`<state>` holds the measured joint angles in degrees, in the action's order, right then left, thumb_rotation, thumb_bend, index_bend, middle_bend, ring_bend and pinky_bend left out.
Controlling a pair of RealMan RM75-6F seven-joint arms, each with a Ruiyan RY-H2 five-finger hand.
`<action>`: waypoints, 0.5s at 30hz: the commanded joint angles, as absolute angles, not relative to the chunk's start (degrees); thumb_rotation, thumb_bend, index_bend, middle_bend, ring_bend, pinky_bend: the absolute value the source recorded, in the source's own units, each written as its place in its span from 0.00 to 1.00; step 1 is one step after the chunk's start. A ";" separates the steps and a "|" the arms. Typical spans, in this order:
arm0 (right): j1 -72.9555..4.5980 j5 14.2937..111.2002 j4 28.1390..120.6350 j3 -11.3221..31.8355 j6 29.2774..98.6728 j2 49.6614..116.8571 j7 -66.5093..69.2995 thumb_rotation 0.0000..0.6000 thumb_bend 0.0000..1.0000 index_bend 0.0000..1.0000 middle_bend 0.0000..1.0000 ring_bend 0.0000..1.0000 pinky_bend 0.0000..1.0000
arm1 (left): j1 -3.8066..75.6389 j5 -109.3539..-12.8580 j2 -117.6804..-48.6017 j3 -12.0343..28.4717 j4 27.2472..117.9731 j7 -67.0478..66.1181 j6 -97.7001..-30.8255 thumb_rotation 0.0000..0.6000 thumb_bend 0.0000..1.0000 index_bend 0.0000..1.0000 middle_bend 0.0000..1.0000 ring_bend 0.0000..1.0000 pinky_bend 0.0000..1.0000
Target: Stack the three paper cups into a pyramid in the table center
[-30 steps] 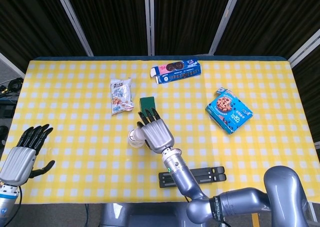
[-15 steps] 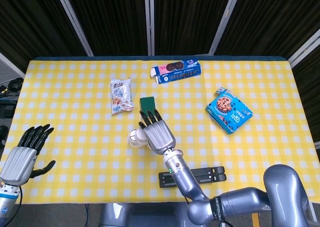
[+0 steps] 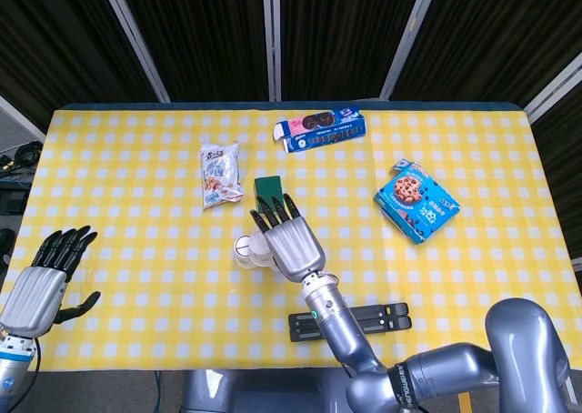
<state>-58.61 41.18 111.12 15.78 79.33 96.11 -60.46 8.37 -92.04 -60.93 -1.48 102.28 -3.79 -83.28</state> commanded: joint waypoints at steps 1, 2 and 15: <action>-55.76 44.59 115.14 13.49 82.48 92.25 -59.74 1.00 0.23 0.13 0.00 0.00 0.00 | 8.30 -91.81 -60.99 -1.33 102.25 -3.87 -83.35 1.00 0.28 0.00 0.00 0.00 0.00; -54.21 46.38 116.89 12.24 83.93 90.34 -59.00 1.00 0.23 0.13 0.00 0.00 0.00 | 8.26 -91.65 -61.06 -1.23 102.25 -3.89 -83.41 1.00 0.28 0.00 0.00 0.00 0.00; -28.74 77.82 110.90 -11.69 96.89 71.73 -28.87 1.00 0.19 0.00 0.00 0.00 0.00 | 8.21 -91.13 -61.87 -0.82 101.52 -7.34 -83.06 1.00 0.20 0.00 0.00 0.00 0.00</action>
<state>-36.51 70.42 117.16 -4.62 92.37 76.19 -37.96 8.27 -91.12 -61.69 -0.92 101.60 -7.22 -82.92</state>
